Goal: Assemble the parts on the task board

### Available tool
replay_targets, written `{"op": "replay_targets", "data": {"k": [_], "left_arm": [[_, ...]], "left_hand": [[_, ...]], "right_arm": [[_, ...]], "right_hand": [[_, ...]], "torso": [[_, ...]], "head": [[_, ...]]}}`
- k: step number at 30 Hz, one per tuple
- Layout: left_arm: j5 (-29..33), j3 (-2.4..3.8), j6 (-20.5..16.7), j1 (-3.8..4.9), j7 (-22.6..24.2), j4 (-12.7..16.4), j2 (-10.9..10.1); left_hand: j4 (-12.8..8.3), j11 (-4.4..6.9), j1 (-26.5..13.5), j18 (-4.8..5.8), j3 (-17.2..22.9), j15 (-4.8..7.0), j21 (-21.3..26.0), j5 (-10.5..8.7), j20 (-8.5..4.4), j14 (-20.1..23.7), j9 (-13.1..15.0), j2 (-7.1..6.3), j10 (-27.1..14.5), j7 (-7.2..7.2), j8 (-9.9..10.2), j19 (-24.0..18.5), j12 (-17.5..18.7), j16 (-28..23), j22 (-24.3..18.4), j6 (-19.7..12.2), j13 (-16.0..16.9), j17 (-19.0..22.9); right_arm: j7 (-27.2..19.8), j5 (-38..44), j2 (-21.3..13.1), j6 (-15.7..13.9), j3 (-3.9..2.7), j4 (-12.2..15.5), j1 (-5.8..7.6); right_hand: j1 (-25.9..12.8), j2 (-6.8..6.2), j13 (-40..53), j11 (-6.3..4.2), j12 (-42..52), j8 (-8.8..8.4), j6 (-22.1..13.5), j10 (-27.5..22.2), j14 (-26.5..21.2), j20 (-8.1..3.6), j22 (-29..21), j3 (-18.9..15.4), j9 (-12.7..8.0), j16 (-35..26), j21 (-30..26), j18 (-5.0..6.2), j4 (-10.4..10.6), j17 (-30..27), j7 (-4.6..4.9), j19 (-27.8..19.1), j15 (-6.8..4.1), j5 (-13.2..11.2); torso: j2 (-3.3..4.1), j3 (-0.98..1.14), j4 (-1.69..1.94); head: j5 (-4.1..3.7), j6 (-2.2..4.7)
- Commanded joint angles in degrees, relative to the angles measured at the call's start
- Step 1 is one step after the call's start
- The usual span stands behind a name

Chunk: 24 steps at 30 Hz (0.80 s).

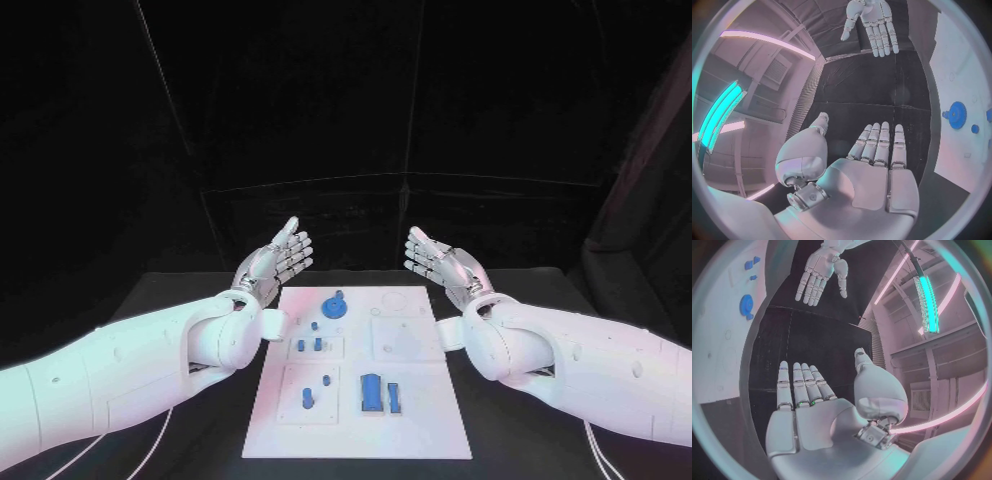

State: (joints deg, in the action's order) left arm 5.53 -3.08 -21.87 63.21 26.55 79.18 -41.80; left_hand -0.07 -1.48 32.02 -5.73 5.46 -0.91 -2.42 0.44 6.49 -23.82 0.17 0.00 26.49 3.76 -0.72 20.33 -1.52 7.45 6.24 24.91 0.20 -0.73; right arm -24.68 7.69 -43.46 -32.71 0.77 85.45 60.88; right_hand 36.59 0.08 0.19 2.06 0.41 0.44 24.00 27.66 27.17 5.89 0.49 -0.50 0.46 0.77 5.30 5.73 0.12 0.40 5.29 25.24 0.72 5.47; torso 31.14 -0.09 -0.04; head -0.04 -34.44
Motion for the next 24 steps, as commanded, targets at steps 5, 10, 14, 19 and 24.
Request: {"op": "replay_targets", "data": {"k": [5, 10, 14, 19, 24], "left_arm": [[-4.49, 1.99, -17.41, -1.95, 2.76, 7.18, -1.89], [-5.37, 2.91, -21.48, -2.88, 3.17, 10.2, -2.73], [-5.53, 3.08, -22.25, -3.05, 3.25, 10.77, -2.89], [-5.53, 3.08, -22.25, -3.05, 3.25, 10.77, -2.89], [-5.53, 3.08, -22.25, -3.05, 3.25, 10.77, -2.89]], "left_hand": [[0.07, 1.48, -13.0, 5.73, -5.46, 0.91, 2.42, -0.44, -6.49, 9.65, -0.17, 0.0, -10.75, -3.76, 0.72, -8.25, 1.52, -3.03, -6.24, -10.11, -0.2, 0.73], [0.07, 1.48, -16.68, 5.73, -5.46, 0.91, 2.42, -0.44, -6.49, 12.4, -0.17, 0.0, -13.78, -3.76, 0.72, -10.47, 1.52, -7.45, -6.24, -12.98, -0.2, 0.73], [0.07, 1.48, -18.94, 5.73, -5.46, 0.91, 2.42, -0.44, -6.49, 14.07, -0.17, 0.0, -15.66, -3.76, 0.72, -11.87, 1.52, -7.45, -6.24, -14.71, -0.2, 0.73], [0.07, 1.48, -21.43, 5.73, -5.46, 0.91, 2.42, -0.44, -6.49, 15.96, -0.17, 0.0, -17.74, -3.76, 0.72, -13.51, 1.52, -7.45, -6.24, -16.7, -0.2, 0.73], [0.07, 1.48, -23.36, 5.73, -5.46, 0.91, 2.42, -0.44, -6.49, 17.39, -0.17, 0.0, -19.34, -3.76, 0.72, -14.78, 1.52, -7.45, -6.24, -18.2, -0.2, 0.73]], "right_arm": [[-5.0, -7.48, -1.14, -11.08, -0.72, 4.21, -0.66], [-5.12, -7.69, -1.23, -11.4, -0.77, 4.51, -0.72], [-5.12, -7.69, -1.23, -11.4, -0.77, 4.51, -0.72], [-5.12, -7.69, -1.23, -11.4, -0.77, 4.51, -0.72], [-5.12, -7.69, -1.23, -11.4, -0.77, 4.51, -0.72]], "right_hand": [[-14.87, -0.08, -0.19, -2.06, -0.41, -0.44, -9.72, -11.26, -11.04, -5.89, -0.49, 0.5, -0.46, -0.77, -5.3, -5.73, -0.12, -0.4, -5.29, -10.22, -0.72, -5.47], [-18.97, -0.08, -0.19, -2.06, -0.41, -0.44, -12.43, -14.33, -14.07, -5.89, -0.49, 0.5, -0.46, -0.77, -5.3, -5.73, -0.12, -0.4, -5.29, -13.04, -0.72, -5.47], [-21.58, -0.08, -0.19, -2.06, -0.41, -0.44, -14.15, -16.32, -16.03, -5.89, -0.49, 0.5, -0.46, -0.77, -5.3, -5.73, -0.12, -0.4, -5.29, -14.88, -0.72, -5.47], [-24.47, -0.08, -0.19, -2.06, -0.41, -0.44, -16.05, -18.5, -18.19, -5.89, -0.49, 0.5, -0.46, -0.77, -5.3, -5.73, -0.12, -0.4, -5.29, -16.88, -0.72, -5.47], [-26.62, -0.08, -0.19, -2.06, -0.41, -0.44, -17.5, -20.13, -19.8, -5.89, -0.49, 0.5, -0.46, -0.77, -5.3, -5.73, -0.12, -0.4, -5.29, -18.43, -0.72, -5.47]], "torso": [[0.05, 0.09, 0.04], [0.05, 0.09, 0.04], [0.05, 0.09, 0.04], [0.05, 0.09, 0.04], [0.05, 0.09, 0.04]], "head": [[0.04, 0.06], [0.04, 0.06], [0.04, 0.06], [0.04, 0.06], [0.04, 0.06]]}}
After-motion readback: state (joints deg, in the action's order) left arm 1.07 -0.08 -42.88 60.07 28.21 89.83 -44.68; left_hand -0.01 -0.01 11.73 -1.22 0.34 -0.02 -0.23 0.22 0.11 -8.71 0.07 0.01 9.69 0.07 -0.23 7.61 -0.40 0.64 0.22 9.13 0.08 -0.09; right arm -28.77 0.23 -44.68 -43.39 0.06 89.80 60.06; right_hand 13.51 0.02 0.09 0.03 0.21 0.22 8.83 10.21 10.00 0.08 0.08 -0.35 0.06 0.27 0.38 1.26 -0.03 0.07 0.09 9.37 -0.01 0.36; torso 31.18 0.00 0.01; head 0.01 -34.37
